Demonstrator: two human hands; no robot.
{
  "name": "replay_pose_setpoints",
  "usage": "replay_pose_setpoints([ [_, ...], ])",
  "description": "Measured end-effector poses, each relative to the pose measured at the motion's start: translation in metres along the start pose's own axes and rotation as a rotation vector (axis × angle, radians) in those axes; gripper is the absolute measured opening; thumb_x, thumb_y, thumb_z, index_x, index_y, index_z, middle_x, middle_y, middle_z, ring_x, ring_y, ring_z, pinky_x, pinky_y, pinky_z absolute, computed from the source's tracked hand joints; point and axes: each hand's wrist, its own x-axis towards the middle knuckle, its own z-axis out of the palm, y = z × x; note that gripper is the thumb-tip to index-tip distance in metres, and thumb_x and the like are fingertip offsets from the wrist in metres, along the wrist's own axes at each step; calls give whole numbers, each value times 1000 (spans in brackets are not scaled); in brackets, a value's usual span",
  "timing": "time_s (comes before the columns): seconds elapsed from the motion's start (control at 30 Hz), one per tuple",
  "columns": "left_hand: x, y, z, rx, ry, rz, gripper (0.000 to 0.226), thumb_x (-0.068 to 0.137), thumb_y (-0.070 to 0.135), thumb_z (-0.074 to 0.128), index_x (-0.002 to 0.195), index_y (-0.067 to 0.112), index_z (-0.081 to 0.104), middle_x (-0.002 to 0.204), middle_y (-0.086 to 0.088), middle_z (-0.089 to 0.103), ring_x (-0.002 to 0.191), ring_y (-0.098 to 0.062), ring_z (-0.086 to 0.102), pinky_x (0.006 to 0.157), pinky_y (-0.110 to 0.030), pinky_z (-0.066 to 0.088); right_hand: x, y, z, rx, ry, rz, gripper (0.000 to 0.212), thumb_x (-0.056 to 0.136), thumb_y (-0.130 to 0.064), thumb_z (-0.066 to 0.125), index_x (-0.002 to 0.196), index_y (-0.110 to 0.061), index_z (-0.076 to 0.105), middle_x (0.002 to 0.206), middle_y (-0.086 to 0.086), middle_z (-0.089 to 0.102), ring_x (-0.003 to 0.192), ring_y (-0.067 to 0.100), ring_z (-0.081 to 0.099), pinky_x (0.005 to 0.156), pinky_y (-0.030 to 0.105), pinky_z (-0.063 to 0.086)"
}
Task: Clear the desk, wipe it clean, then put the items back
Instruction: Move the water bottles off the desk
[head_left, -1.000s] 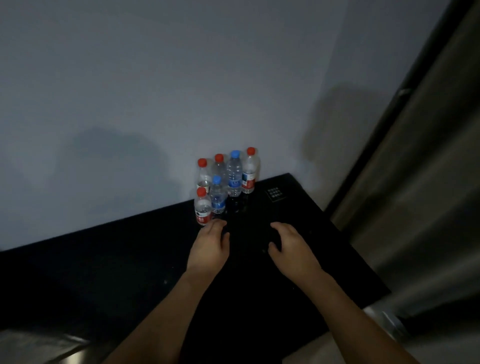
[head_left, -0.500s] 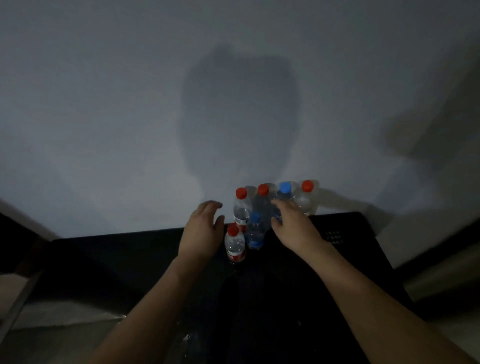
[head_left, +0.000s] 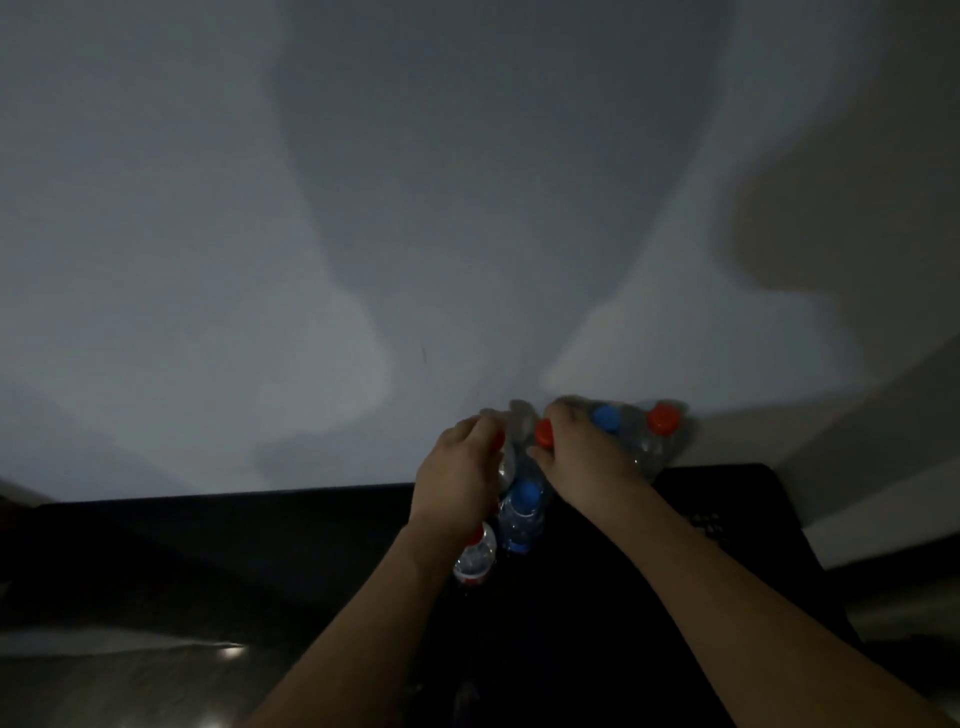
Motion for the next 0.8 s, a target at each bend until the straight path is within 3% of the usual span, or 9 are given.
replay_pose_setpoints([
  [0.17,-18,4,-25,-111,190,-141,29,94,20,57,122,26,54,118,6,60,107,-10,55,89,-26,48,-14,-1,-14,-32,68,-53,29,92,-38,59,106,-13,51,110,9,59,96,30,60,76,38,51],
  [0.33,-38,35,-99,-101,433,-93,32,93,19,60,125,23,54,116,8,58,106,-7,52,89,-24,45,-50,-25,-72,-38,262,-193,29,95,-43,52,107,-16,50,106,4,58,92,25,59,71,37,49],
  [0.5,-98,45,-155,-103,630,-175,33,94,22,60,126,25,52,118,7,58,109,-11,56,91,-35,52,-99,-81,-119,-17,374,-411,32,96,-42,50,116,-17,50,114,3,57,92,22,58,69,29,40],
  [0.63,-170,34,-192,-55,706,-257,32,93,26,61,125,27,54,118,6,60,107,-13,59,89,-37,54,-144,-142,-123,86,361,-583,37,96,-41,51,124,-18,48,120,2,56,94,18,56,74,27,36],
  [0.8,-282,9,-236,71,818,-402,32,91,23,63,122,26,56,106,8,60,100,-15,58,82,-39,53,-202,-230,-83,121,256,-786,34,95,-44,52,119,-21,48,113,-2,58,91,15,56,75,27,41],
])
